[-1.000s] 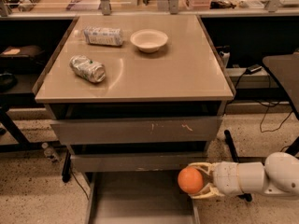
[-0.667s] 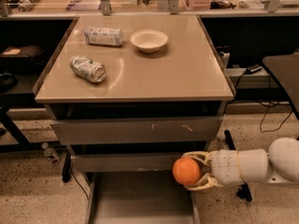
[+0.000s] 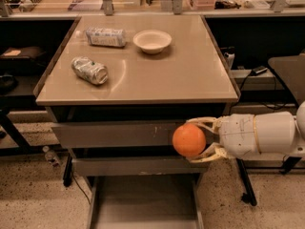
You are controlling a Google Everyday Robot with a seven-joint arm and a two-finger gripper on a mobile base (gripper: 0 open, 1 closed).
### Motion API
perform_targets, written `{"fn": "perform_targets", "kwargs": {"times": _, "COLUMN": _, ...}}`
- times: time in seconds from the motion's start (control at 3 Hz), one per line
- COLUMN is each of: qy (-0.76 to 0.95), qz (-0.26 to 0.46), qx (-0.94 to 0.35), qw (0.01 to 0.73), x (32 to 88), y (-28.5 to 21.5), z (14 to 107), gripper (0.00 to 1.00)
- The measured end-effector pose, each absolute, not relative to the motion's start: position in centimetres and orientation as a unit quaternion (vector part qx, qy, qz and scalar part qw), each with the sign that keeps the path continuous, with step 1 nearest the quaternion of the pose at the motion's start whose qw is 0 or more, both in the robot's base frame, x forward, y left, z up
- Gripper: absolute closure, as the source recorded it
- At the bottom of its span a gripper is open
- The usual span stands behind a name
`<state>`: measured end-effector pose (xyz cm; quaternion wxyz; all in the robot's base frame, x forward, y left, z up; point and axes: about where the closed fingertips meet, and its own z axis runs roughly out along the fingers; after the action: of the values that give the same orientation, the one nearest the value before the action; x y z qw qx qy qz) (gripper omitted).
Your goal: Pick orange from bottom drawer and place on counter
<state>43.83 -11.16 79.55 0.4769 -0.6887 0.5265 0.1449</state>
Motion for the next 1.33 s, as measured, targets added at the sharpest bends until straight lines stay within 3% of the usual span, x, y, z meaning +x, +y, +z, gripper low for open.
{"fn": "perform_targets", "kwargs": {"times": 0.33, "qy": 0.517, "qz": 0.149, "qx": -0.665, "qw": 0.517, "x": 47.0, "y": -13.3, "z": 84.5, "gripper": 1.00}}
{"fn": "perform_targets", "kwargs": {"times": 0.67, "qy": 0.517, "qz": 0.149, "qx": -0.665, "qw": 0.517, "x": 47.0, "y": -13.3, "z": 84.5, "gripper": 1.00}}
{"fn": "perform_targets", "kwargs": {"times": 1.33, "qy": 0.516, "qz": 0.107, "qx": -0.689, "qw": 0.497, "x": 53.5, "y": -11.6, "z": 88.5, "gripper": 1.00}}
